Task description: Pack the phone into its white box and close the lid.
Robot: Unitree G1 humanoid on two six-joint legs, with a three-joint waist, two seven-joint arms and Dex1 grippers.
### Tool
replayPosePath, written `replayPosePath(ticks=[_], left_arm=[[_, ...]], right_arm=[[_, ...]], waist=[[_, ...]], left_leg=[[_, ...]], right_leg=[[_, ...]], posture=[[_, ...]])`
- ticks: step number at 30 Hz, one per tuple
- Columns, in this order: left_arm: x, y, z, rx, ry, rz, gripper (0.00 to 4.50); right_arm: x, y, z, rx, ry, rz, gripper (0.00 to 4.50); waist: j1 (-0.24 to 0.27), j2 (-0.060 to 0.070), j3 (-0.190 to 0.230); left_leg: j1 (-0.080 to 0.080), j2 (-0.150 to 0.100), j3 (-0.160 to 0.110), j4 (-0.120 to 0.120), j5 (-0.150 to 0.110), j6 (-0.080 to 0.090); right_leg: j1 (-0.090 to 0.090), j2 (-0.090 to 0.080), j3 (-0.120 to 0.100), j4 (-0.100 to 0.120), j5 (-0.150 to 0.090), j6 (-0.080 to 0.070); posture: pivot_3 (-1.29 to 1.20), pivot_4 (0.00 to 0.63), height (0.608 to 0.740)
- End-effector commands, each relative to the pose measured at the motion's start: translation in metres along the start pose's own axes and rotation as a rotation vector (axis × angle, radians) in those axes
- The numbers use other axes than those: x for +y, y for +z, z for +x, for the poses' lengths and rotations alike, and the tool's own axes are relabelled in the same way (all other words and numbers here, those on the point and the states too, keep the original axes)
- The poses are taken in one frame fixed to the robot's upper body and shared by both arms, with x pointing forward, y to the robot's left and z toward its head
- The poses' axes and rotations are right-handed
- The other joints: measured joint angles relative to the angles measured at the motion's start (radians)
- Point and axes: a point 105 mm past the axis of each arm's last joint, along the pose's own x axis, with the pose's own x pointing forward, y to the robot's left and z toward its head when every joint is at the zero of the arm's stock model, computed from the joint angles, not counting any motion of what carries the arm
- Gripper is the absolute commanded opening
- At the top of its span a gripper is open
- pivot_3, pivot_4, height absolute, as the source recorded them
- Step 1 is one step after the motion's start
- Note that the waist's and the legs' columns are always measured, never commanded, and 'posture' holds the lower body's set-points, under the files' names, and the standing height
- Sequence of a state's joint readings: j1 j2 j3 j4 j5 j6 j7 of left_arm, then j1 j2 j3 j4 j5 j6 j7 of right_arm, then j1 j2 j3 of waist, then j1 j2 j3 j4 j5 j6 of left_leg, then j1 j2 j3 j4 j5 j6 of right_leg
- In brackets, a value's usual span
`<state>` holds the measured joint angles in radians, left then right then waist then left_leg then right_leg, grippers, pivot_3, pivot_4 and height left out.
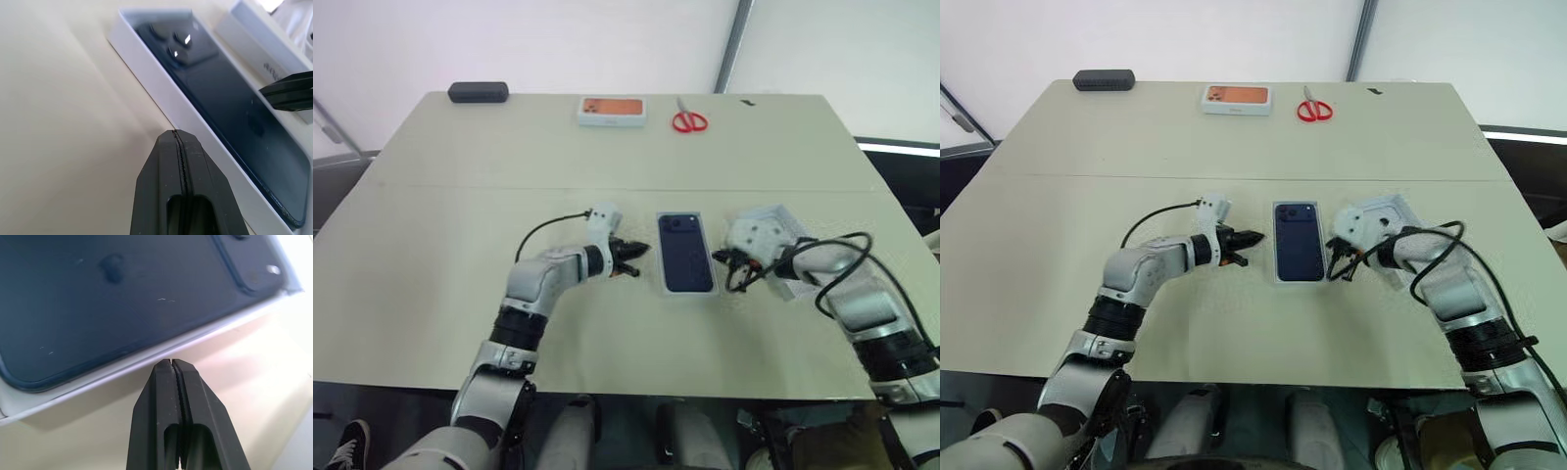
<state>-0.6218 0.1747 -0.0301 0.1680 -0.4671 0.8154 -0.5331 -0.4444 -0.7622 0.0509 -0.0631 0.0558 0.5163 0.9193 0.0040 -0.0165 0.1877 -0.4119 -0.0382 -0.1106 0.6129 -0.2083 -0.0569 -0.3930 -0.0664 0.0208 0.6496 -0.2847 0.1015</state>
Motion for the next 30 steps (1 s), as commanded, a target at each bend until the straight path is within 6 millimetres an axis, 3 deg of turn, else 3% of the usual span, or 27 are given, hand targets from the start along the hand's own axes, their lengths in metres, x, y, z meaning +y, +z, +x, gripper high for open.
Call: replayPosePath(ticks=[1,3,8,13,16,20,30], left_arm=[[-0.001,0.035,-0.025,-0.164,-0.030,0.072,0.87],[-0.001,0.039,-0.037,-0.191,-0.024,0.237,1.81],[-0.020,0.025,-0.068,-0.172,-0.227,0.345,4.30],[-0.012,0.018,-0.100,-0.193,-0.263,0.496,4.30],[-0.009,0.014,-0.108,-0.200,-0.255,0.547,4.30],[-0.013,-0.003,-0.119,-0.163,-0.293,0.548,4.30],[-0.016,-0.007,-0.119,-0.178,-0.286,0.547,4.30]], right_arm=[[-0.019,0.021,-0.028,-0.092,-0.108,0.069,0.90],[-0.022,0.011,-0.034,-0.021,-0.173,-0.008,1.88],[-0.021,-0.015,-0.041,0.135,-0.210,0.125,4.40],[-0.005,-0.025,-0.041,0.198,-0.194,0.226,4.40],[-0.013,-0.033,-0.048,0.218,-0.258,0.275,4.40],[-0.005,-0.037,-0.049,0.223,-0.233,0.368,4.40],[0.004,-0.051,-0.048,0.268,-0.215,0.432,4.40]], waist=[[0.001,0.000,0.000],[0.002,0.000,0.000],[0.003,0.001,0.000],[0.001,0.002,0.000],[0.004,0.002,0.000],[0.005,0.002,0.000],[0.006,0.003,0.001]], left_leg=[[0.000,0.000,0.000,0.000,0.000,0.000],[0.000,0.000,0.000,0.000,0.000,0.000],[0.000,0.000,0.004,0.000,0.000,0.000],[0.000,0.002,0.003,0.000,0.000,0.000],[0.000,0.003,0.003,0.000,-0.001,0.001],[0.000,0.002,0.003,0.000,-0.001,0.002],[0.000,0.002,0.003,0.000,-0.002,0.003]], right_leg=[[0.000,0.000,0.000,0.000,0.000,0.000],[0.001,0.000,0.000,0.000,0.000,0.000],[0.001,-0.001,0.002,-0.001,0.000,-0.001],[-0.001,-0.001,0.002,-0.001,-0.002,-0.004],[0.000,-0.001,0.002,-0.001,-0.002,-0.004],[0.000,-0.003,0.002,-0.002,-0.002,-0.004],[0.000,-0.004,0.002,-0.002,-0.002,-0.003]], posture=[[0.00,0.150,0.740],[0.00,0.150,0.740],[0.00,0.150,0.740],[0.00,0.150,0.740],[0.00,0.150,0.740],[0.00,0.150,0.740],[0.00,0.150,0.740]])
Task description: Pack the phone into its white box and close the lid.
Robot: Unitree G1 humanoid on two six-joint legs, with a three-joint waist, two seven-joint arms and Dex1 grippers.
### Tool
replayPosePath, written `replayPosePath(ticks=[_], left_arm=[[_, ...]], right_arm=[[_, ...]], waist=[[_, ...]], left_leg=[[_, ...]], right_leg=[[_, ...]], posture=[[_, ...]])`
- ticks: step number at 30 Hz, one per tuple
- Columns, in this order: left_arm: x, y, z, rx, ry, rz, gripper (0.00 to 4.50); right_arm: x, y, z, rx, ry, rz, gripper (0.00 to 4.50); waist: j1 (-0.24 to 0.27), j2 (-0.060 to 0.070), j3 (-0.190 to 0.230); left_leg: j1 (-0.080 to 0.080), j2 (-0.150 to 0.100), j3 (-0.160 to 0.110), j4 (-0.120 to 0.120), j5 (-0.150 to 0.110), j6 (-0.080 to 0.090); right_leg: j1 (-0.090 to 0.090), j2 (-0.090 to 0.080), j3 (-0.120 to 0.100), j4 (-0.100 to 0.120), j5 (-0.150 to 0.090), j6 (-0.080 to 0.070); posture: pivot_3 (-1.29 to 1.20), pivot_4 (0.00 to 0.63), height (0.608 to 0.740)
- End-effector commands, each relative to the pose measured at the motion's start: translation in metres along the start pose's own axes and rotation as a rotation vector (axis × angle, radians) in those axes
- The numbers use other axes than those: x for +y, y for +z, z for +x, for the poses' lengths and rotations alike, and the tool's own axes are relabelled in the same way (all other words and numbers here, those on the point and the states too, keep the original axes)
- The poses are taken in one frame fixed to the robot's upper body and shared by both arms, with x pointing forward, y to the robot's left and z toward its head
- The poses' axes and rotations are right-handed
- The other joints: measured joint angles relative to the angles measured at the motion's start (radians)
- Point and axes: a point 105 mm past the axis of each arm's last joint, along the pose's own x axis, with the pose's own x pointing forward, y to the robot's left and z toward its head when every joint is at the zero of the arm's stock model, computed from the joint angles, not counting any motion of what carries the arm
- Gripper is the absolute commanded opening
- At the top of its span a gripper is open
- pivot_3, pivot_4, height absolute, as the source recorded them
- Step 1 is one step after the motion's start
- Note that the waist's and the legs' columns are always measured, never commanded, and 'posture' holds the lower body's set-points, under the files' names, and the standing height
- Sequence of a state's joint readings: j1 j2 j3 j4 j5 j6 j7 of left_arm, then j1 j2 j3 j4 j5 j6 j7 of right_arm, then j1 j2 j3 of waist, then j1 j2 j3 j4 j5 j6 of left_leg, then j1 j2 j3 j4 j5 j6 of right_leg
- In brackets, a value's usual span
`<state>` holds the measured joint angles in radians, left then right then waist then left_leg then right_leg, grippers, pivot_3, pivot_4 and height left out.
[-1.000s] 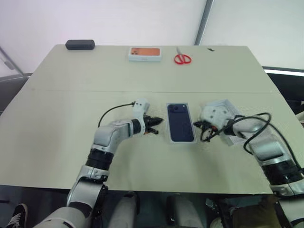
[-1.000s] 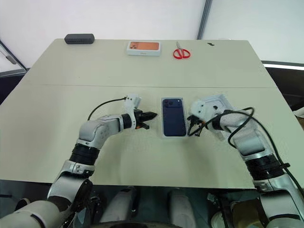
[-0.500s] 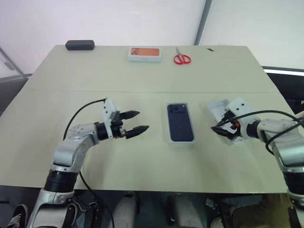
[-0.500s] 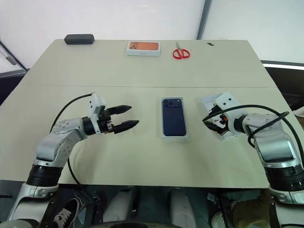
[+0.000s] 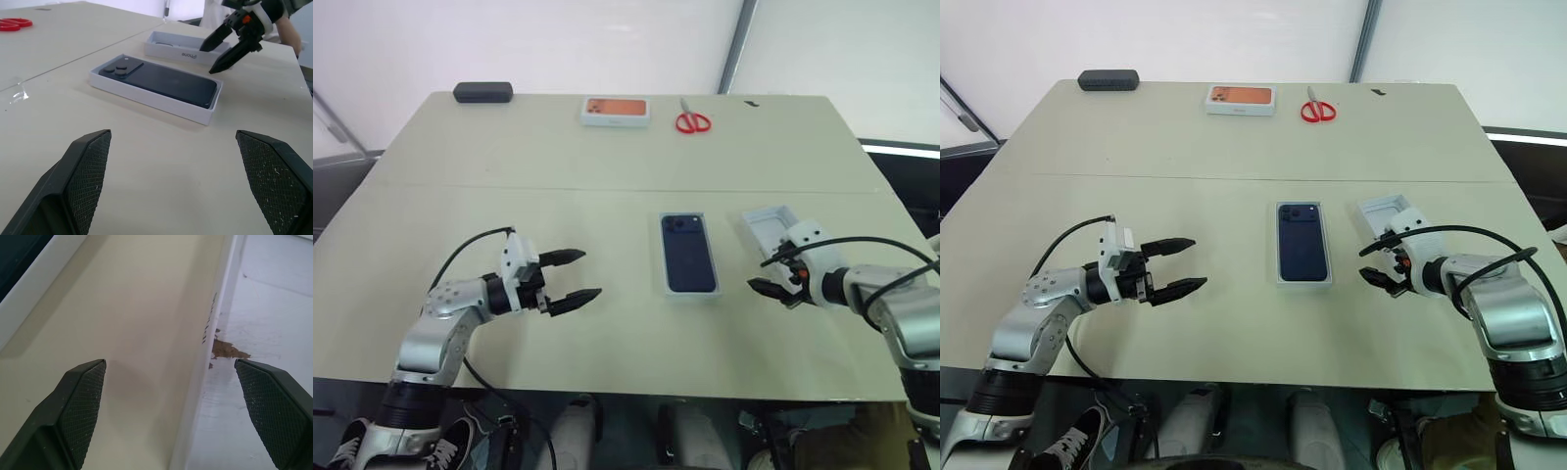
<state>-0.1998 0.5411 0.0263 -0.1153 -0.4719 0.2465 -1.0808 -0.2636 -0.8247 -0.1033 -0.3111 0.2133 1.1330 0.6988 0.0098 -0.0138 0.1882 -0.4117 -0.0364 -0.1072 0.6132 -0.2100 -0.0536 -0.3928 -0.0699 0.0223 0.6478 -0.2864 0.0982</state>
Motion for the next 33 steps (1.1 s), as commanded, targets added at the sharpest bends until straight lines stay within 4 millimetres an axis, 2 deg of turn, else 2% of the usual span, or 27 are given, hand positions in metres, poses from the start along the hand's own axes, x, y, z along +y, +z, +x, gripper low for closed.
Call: replayPosePath(ticks=[1,4,9,10,11,16,21,23,31,33], left_arm=[[-0.002,0.014,0.002,-0.049,0.000,0.051,4.30],[-0.003,0.013,0.003,-0.049,0.003,0.049,4.40],[-0.003,0.013,0.005,-0.052,0.010,0.052,4.40],[-0.003,0.014,0.005,-0.052,0.012,0.053,4.40],[-0.002,0.014,0.005,-0.052,0.014,0.056,4.40],[0.000,0.015,0.005,-0.051,0.023,0.064,4.40],[0.003,0.014,0.005,-0.047,0.033,0.069,4.40],[0.003,0.014,0.006,-0.049,0.035,0.068,4.40],[0.003,0.011,0.009,-0.045,0.042,0.052,4.40],[0.002,0.010,0.010,-0.043,0.040,0.047,4.40]], right_arm=[[-0.005,0.008,-0.005,-0.040,-0.025,0.014,4.40],[-0.007,0.007,-0.003,-0.036,-0.044,0.016,3.49],[-0.005,0.006,0.000,-0.050,-0.047,0.065,0.82],[-0.004,0.006,0.001,-0.050,-0.046,0.066,0.34],[-0.003,0.005,0.002,-0.049,-0.048,0.067,0.04],[0.001,0.011,0.004,-0.078,-0.039,0.112,0.04],[-0.005,0.015,0.003,-0.091,-0.069,0.122,0.04],[-0.001,0.015,0.004,-0.101,-0.048,0.202,0.04],[0.012,0.024,0.001,-0.103,0.008,0.321,0.04],[0.014,0.029,-0.001,-0.114,0.008,0.370,0.59]], waist=[[0.000,0.000,0.000],[-0.003,0.000,0.000],[-0.004,0.000,0.000],[-0.005,0.000,0.000],[-0.006,0.000,0.000],[-0.013,0.000,0.000],[-0.023,0.000,0.000],[-0.023,0.000,0.000],[-0.022,0.000,0.000],[-0.023,0.000,0.000]], left_leg=[[0.000,0.000,0.000,0.000,0.000,0.000],[0.000,0.000,0.000,0.000,0.000,0.000],[0.000,0.000,0.000,0.000,0.000,0.000],[0.000,0.000,0.000,0.000,0.000,0.000],[0.000,0.001,0.000,0.000,0.000,0.000],[0.001,0.001,0.000,0.000,0.000,0.000],[0.001,0.001,-0.001,0.000,0.000,0.000],[0.001,0.001,-0.001,0.000,0.000,0.000],[0.001,0.001,-0.001,0.000,0.000,0.000],[0.001,0.001,-0.001,0.000,0.000,0.000]], right_leg=[[0.000,0.000,0.000,0.000,0.001,0.002],[0.000,0.000,0.000,0.000,0.001,0.002],[0.000,0.002,0.000,0.000,0.001,0.002],[0.000,0.002,0.000,0.000,0.001,0.002],[0.000,0.002,0.000,0.000,0.001,0.002],[0.001,0.003,0.000,0.000,0.001,0.002],[0.000,0.003,0.001,0.001,0.001,0.002],[0.000,0.003,0.000,0.001,0.001,0.002],[0.000,0.004,0.001,0.001,0.001,0.002],[0.000,0.004,0.001,0.001,0.001,0.002]], posture=[[0.00,0.150,0.740],[0.00,0.150,0.740],[0.00,0.150,0.740],[0.00,0.150,0.740],[0.00,0.150,0.740],[0.00,0.150,0.740],[0.00,0.150,0.740],[0.00,0.150,0.740],[0.00,0.150,0.740],[0.00,0.150,0.740]])
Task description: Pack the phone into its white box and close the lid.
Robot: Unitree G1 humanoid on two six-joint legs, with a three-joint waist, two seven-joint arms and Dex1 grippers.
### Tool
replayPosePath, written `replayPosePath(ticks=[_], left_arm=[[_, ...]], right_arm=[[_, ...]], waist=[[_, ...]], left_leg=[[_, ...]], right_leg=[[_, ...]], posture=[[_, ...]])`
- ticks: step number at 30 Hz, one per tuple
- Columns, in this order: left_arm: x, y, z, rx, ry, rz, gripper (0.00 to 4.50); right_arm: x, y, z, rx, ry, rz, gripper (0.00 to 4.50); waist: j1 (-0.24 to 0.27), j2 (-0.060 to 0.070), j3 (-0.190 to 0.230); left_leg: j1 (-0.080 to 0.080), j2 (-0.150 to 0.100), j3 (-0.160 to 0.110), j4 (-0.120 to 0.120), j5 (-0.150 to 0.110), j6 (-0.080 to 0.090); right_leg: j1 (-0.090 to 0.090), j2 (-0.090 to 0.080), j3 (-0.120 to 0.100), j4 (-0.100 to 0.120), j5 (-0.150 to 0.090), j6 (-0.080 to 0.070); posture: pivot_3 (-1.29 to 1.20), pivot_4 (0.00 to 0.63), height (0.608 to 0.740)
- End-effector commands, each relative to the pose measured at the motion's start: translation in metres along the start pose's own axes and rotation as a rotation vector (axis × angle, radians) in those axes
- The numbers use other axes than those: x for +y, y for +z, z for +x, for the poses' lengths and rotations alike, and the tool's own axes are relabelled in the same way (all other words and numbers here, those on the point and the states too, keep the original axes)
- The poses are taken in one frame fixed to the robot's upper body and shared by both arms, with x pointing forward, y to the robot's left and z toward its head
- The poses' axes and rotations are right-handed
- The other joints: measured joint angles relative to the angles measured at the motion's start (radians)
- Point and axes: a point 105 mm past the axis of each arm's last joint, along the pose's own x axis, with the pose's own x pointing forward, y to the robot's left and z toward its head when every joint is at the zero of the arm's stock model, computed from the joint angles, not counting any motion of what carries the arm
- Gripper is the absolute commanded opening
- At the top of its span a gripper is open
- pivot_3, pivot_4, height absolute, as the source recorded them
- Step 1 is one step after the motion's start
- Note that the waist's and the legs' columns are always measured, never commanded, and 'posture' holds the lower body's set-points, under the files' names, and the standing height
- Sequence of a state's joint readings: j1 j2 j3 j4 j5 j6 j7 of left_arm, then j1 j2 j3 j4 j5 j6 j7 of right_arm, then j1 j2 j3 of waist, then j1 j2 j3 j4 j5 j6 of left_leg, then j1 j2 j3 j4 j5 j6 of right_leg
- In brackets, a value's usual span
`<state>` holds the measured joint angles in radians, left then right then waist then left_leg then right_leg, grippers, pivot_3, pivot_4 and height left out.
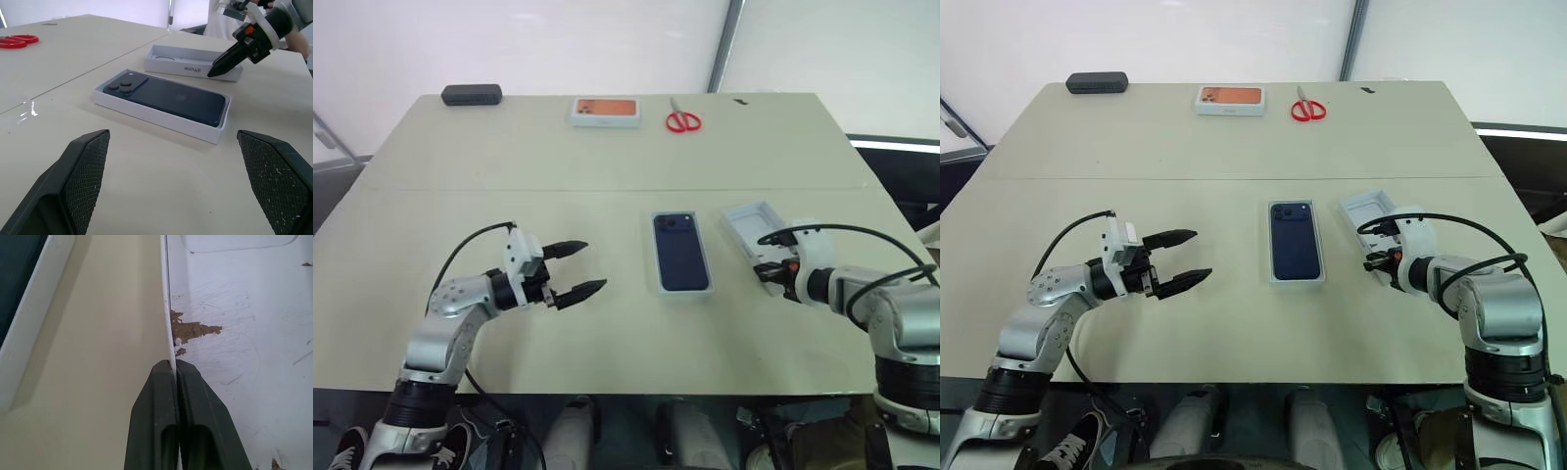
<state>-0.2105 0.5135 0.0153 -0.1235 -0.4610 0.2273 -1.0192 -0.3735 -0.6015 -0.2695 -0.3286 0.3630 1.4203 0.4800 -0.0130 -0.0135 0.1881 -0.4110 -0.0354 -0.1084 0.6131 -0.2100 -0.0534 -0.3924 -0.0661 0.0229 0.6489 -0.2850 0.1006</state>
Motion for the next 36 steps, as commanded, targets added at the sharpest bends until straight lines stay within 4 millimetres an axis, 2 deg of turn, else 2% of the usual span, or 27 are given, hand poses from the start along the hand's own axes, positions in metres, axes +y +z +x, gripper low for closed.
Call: replayPosePath(ticks=[1,5,7,15,21,25,33,36], left_arm=[[-0.001,0.005,0.003,-0.015,-0.006,0.023,4.40],[-0.001,0.005,0.005,-0.017,-0.003,0.020,4.40],[-0.002,0.004,0.006,-0.017,-0.004,0.018,4.40],[-0.006,0.000,0.012,-0.019,-0.004,0.010,4.40],[-0.008,-0.001,0.015,-0.029,0.011,0.010,4.40],[-0.010,-0.002,0.016,-0.033,0.022,0.007,4.40],[-0.011,-0.003,0.014,-0.030,0.033,0.008,4.40],[-0.011,-0.002,0.016,-0.033,0.039,0.012,4.40]], right_arm=[[0.005,0.016,-0.009,-0.053,-0.011,0.042,0.88],[0.006,0.030,-0.011,-0.074,-0.048,0.051,2.84],[0.006,0.030,-0.011,-0.060,-0.061,0.037,3.85],[0.014,0.029,-0.004,-0.014,-0.059,0.007,3.85],[0.012,0.027,0.000,0.026,-0.094,-0.073,3.85],[0.011,0.017,0.006,0.061,-0.101,-0.108,3.85],[0.013,0.020,0.011,0.049,-0.090,-0.141,3.85],[0.008,0.016,0.012,0.065,-0.121,-0.179,2.97]], waist=[[-0.001,0.000,0.000],[0.000,0.000,0.000],[0.000,0.000,0.000],[-0.002,0.000,0.000],[-0.001,0.001,0.000],[-0.001,0.000,0.000],[-0.002,0.001,0.000],[-0.001,0.001,0.000]], left_leg=[[0.000,0.000,0.000,0.000,0.000,0.000],[0.000,0.000,0.000,0.000,0.000,0.000],[0.000,0.000,0.000,0.000,0.000,0.000],[0.000,0.000,0.000,0.000,0.000,0.000],[0.000,0.000,0.000,0.000,0.000,0.000],[0.000,0.000,0.000,0.000,0.000,0.000],[0.000,0.000,0.000,0.000,0.000,0.000],[0.000,0.000,0.000,0.000,0.000,0.000]], right_leg=[[0.000,0.000,0.000,0.000,0.000,0.000],[-0.001,0.000,0.000,0.001,0.000,0.000],[0.000,0.000,0.000,0.000,0.000,0.000],[-0.001,0.000,0.000,0.001,0.000,0.000],[-0.001,0.000,0.000,0.001,0.000,0.000],[-0.001,0.000,0.000,0.001,0.000,0.000],[-0.001,0.000,0.000,0.001,0.000,0.000],[-0.001,0.000,0.000,0.001,0.000,0.000]], posture=[[0.00,0.150,0.740],[0.00,0.150,0.740],[0.00,0.150,0.740],[0.00,0.150,0.740],[0.00,0.150,0.740],[0.00,0.150,0.740],[0.00,0.150,0.740],[0.00,0.150,0.740]])
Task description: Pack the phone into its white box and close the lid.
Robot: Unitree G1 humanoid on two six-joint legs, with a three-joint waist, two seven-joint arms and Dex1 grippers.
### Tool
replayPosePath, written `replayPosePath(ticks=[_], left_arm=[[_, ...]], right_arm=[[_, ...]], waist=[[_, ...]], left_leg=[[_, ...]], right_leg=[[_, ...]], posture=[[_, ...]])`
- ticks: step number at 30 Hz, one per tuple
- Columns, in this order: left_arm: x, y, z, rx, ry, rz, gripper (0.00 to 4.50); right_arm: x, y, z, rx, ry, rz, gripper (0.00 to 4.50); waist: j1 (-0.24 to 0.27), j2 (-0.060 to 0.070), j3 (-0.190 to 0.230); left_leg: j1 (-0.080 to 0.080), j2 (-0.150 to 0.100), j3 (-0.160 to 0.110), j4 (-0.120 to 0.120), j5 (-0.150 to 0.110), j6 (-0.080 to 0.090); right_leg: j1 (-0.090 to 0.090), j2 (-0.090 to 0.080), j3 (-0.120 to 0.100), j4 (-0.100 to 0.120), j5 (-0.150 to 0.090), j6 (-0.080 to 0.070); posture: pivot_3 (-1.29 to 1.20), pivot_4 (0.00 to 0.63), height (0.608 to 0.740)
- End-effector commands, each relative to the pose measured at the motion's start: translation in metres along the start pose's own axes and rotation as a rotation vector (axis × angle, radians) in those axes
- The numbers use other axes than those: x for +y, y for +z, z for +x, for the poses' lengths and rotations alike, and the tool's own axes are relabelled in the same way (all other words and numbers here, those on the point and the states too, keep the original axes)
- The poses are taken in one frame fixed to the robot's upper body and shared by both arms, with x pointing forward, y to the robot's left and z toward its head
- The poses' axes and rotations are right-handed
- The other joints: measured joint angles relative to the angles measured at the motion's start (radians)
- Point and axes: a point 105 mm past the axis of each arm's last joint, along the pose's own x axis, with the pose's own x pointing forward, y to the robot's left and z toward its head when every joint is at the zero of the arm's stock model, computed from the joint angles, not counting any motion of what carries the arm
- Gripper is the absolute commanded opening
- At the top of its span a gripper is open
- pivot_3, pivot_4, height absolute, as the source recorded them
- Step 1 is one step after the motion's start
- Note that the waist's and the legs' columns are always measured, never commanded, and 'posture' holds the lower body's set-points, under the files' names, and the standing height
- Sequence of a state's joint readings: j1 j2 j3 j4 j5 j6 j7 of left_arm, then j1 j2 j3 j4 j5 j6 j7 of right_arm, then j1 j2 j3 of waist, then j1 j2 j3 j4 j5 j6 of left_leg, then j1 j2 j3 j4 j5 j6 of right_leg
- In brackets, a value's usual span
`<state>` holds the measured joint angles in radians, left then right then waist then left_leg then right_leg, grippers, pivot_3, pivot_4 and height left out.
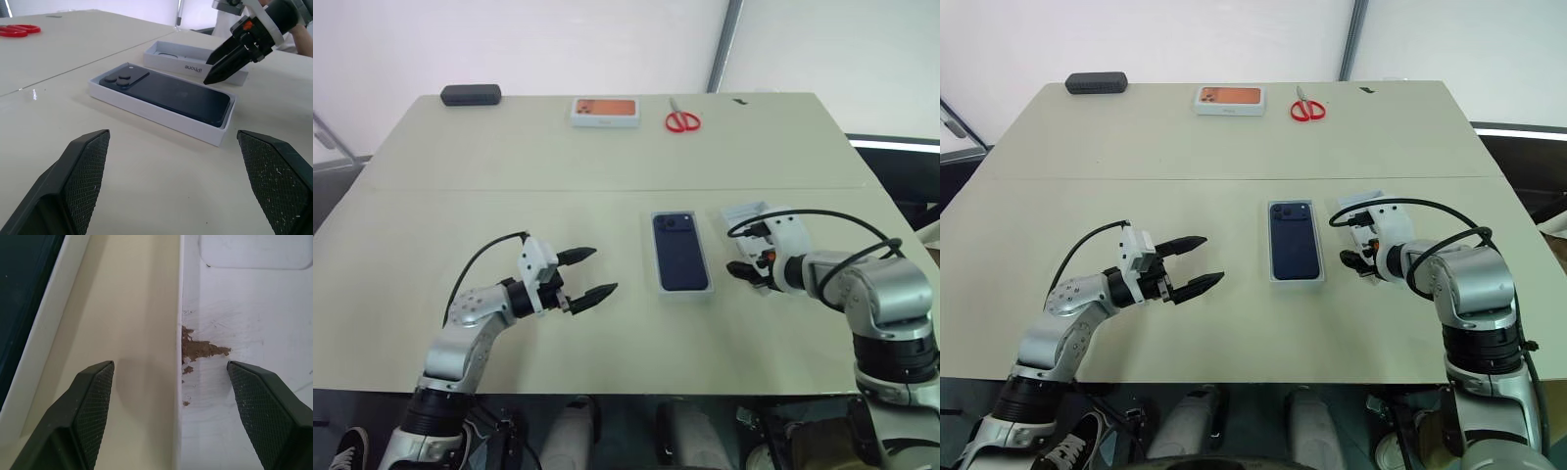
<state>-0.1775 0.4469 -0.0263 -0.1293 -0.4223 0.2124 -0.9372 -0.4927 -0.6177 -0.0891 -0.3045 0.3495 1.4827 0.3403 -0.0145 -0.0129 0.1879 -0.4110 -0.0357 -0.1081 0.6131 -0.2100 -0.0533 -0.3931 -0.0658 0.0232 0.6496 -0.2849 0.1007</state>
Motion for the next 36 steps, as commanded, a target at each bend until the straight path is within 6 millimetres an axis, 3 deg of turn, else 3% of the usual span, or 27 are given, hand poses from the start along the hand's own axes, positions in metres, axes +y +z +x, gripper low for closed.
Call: replayPosePath(ticks=[1,6,13,16,20,25,28,31,34,36], left_arm=[[-0.004,0.011,0.004,-0.026,-0.012,0.048,4.40],[-0.004,0.010,0.004,-0.023,-0.010,0.050,4.40],[-0.002,0.010,0.003,-0.017,-0.005,0.054,4.40],[0.000,0.010,0.003,-0.012,0.001,0.057,4.40],[0.002,0.010,0.002,-0.008,0.009,0.060,4.40],[0.005,0.011,0.001,-0.005,0.012,0.064,4.40],[0.007,0.011,0.001,-0.004,0.018,0.068,4.40],[0.010,0.014,0.000,-0.013,0.027,0.067,4.40],[0.016,0.020,-0.002,-0.035,0.056,0.078,4.40],[0.020,0.024,-0.003,-0.053,0.080,0.086,4.40]], right_arm=[[-0.006,0.002,-0.002,-0.012,-0.045,-0.057,2.50],[-0.006,0.000,0.000,-0.010,-0.057,-0.065,0.05],[-0.004,0.006,0.000,-0.032,-0.058,-0.021,0.05],[-0.001,0.021,-0.003,-0.090,-0.030,0.121,0.05],[0.021,0.054,-0.014,-0.240,0.151,0.225,0.05],[0.019,0.083,-0.027,-0.381,0.205,0.299,0.05],[0.034,0.100,-0.034,-0.443,0.343,0.412,0.05],[0.062,0.114,-0.037,-0.517,0.556,0.545,0.05],[0.101,0.107,-0.033,-0.498,0.738,0.616,0.05],[0.114,0.102,-0.032,-0.487,0.797,0.648,0.05]], waist=[[0.000,0.000,0.000],[0.000,0.000,0.000],[-0.001,0.000,0.000],[-0.004,0.000,0.000],[-0.003,0.001,0.000],[0.003,0.001,0.001],[-0.003,0.002,0.001],[-0.007,0.002,0.000],[-0.007,0.003,0.000],[-0.004,0.005,0.002]], left_leg=[[0.000,0.000,0.000,0.000,0.000,0.000],[0.000,0.000,0.000,0.000,0.000,0.000],[0.000,0.000,0.000,0.000,0.000,0.000],[0.000,0.000,0.000,0.000,0.000,0.000],[0.000,0.000,0.000,0.000,0.000,0.000],[0.000,0.000,0.000,-0.001,0.000,0.000],[0.000,0.000,0.000,-0.001,0.000,0.000],[0.000,0.000,0.000,-0.001,0.000,0.000],[0.001,0.002,-0.001,-0.003,0.000,0.000],[0.000,0.004,-0.001,-0.003,0.000,0.000]], right_leg=[[0.000,0.000,0.000,0.000,0.000,0.000],[0.000,0.000,0.000,0.000,0.000,0.000],[0.000,0.000,0.000,0.000,0.000,0.000],[0.000,0.001,0.000,0.000,0.000,0.000],[-0.001,0.002,0.001,0.001,0.000,0.000],[-0.001,0.000,0.000,0.001,0.000,0.000],[-0.001,0.000,0.001,0.001,0.000,0.000],[-0.002,0.001,0.001,0.003,0.000,0.000],[-0.004,0.003,0.001,0.007,0.000,-0.001],[-0.005,0.003,0.001,0.007,0.001,-0.001]], posture=[[0.00,0.150,0.740],[0.00,0.150,0.740],[0.00,0.150,0.740],[0.00,0.150,0.740],[0.00,0.150,0.740],[0.00,0.150,0.740],[0.00,0.150,0.740],[0.00,0.150,0.740],[0.00,0.150,0.740],[0.00,0.150,0.740]])
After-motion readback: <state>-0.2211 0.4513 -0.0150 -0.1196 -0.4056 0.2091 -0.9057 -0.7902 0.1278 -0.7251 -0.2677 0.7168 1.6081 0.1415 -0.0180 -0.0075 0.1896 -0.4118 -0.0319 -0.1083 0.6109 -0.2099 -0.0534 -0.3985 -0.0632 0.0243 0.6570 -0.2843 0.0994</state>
